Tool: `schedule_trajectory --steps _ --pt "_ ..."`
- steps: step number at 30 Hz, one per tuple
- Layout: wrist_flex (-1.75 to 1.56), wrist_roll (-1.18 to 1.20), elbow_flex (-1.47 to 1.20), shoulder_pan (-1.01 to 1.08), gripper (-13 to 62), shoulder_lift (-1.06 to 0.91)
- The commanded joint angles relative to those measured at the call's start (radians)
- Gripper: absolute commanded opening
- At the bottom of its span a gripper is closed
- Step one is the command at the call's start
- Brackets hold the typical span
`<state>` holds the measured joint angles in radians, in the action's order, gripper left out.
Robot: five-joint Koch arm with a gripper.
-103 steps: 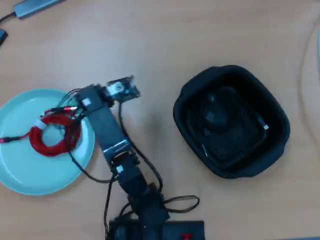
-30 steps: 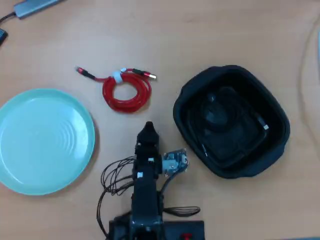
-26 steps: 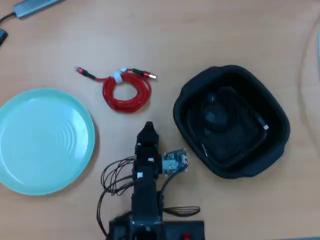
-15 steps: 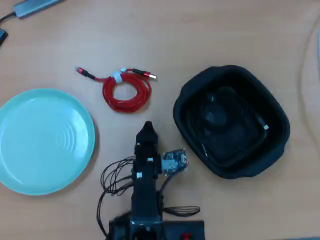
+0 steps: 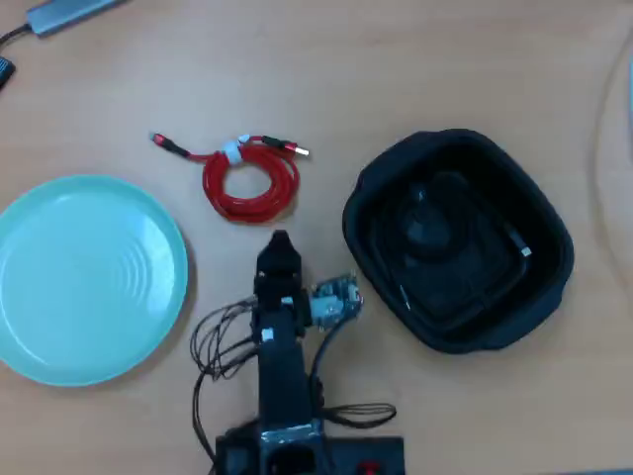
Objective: Put a black charging cable in a black bowl and put a red charging cable in a green bowl
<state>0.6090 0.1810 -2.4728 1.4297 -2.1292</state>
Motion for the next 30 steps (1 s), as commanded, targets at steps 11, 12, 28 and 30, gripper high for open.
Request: schedule_trajectory --steps 11,12,28,30 --pt "0.775 -0.077 1.212 -0.049 43.5 0.485" --pt "0.819 -0.077 1.285 -0.051 43.5 0.561" --pt "0.994 0.058 1.448 -0.137 42.6 0.940" --pt "0.994 0.064 1.450 -0.152 42.5 0.997"
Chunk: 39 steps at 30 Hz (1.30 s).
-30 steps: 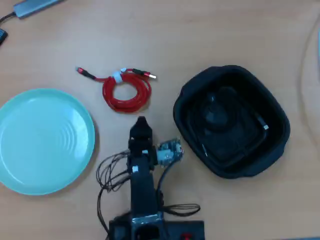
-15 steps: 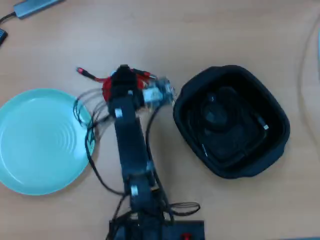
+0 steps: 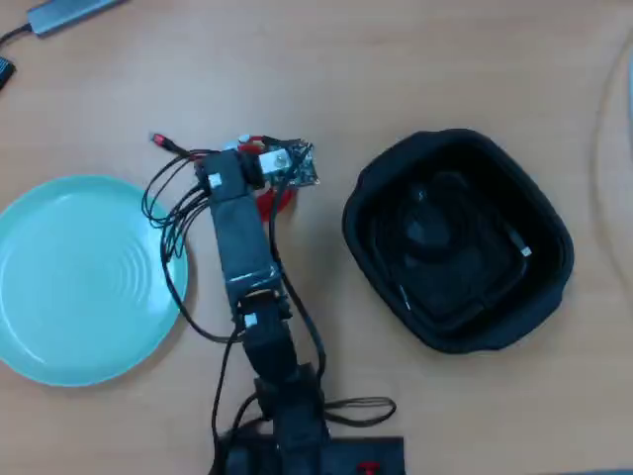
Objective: Put a black charging cable in a black bowl and put a red charging cable in a green bowl
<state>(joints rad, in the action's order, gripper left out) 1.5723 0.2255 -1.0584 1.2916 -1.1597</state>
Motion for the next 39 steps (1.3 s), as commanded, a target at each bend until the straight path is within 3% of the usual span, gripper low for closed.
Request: schedule_trajectory --steps 1,12,15,19,20,22,30,39 --pt "0.031 0.021 0.035 -0.018 42.5 0.061" --pt "0.034 0.055 0.035 -0.031 41.0 0.222" --pt "0.034 0.087 0.035 -0.026 27.3 0.224" --pt "0.037 0.094 0.037 -0.023 -6.9 0.222" --pt "0.037 0.092 0.040 -0.023 -10.5 0.222" --pt "0.035 0.094 0.049 -0.023 -4.7 0.221" --pt "0.032 0.114 0.118 -0.015 -6.7 0.204" --pt "0.051 0.138 0.336 0.006 -6.9 -0.051"
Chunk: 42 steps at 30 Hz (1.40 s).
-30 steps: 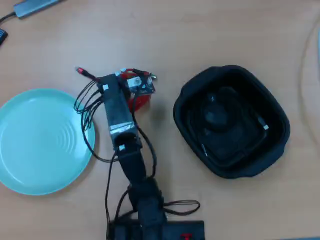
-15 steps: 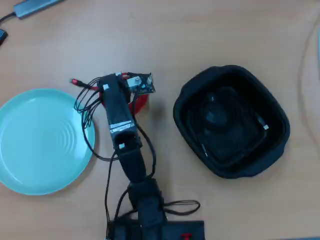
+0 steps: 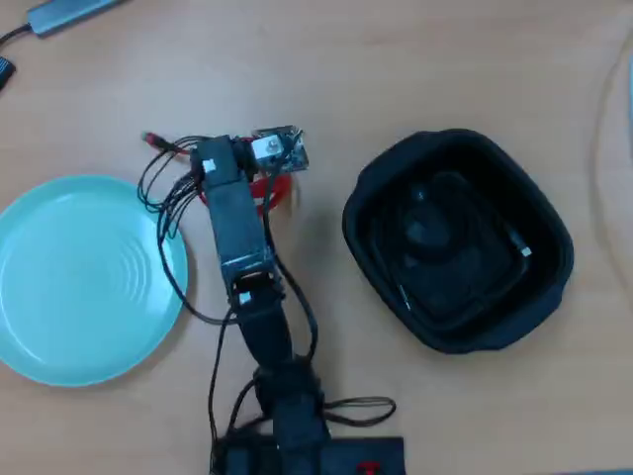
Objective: Put a black charging cable in a black bowl and put a red charging cable in a green bowl
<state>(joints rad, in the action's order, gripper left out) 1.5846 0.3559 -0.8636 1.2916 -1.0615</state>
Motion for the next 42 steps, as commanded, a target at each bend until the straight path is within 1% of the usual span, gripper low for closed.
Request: schedule_trajectory --steps 1,8,13,17,24,30,38,40,42 --pt "0.043 0.008 0.144 0.006 -6.9 -0.175" --pt "0.048 0.008 0.144 -0.035 -6.9 -0.357" --pt "0.035 0.005 0.146 -0.161 -6.8 -0.465" --pt "0.032 -0.003 0.163 -0.304 -6.8 -0.471" --pt "0.025 0.011 0.201 -0.460 -6.8 -0.460" --pt "-0.032 0.061 0.201 -0.591 -6.8 -0.362" --pt "-0.069 0.140 0.218 -0.689 -5.9 -0.149" --pt "-0.071 0.140 0.241 -0.707 -1.1 -0.084" --pt "-0.067 0.143 0.262 -0.718 8.4 -0.029"
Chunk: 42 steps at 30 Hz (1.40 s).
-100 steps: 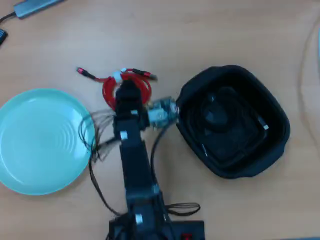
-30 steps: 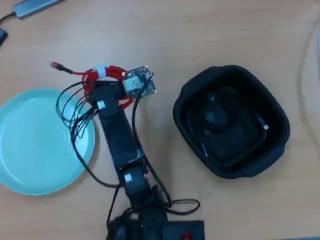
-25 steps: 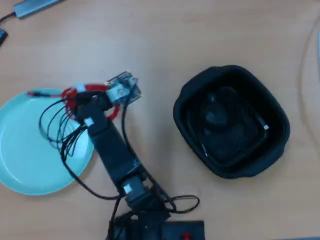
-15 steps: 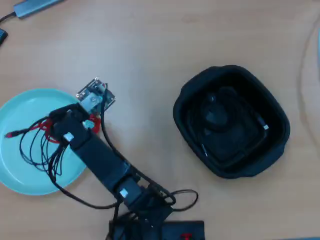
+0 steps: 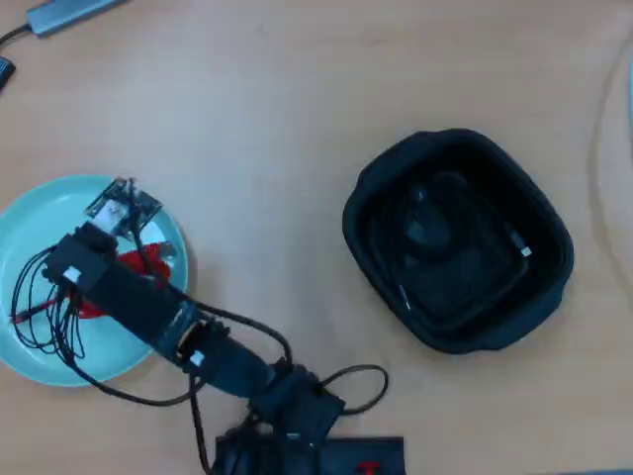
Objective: Put a black charging cable in a black bowl and put a red charging cable in a green bowl
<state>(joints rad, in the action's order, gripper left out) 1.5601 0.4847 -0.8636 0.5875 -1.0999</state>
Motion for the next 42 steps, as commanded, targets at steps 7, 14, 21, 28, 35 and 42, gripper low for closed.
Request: schedule_trajectory --steps 7,14,21,28,35,42 --pt "-0.018 0.044 0.255 -0.014 45.9 0.041" --pt "0.120 0.037 0.253 0.046 47.0 0.101" --pt "0.301 0.031 0.252 0.163 47.1 -0.026" --pt "0.374 0.037 0.250 0.337 46.9 -0.049" --pt "0.370 0.032 0.249 0.517 47.0 -0.038" --pt "0.353 0.029 0.255 0.646 47.0 0.054"
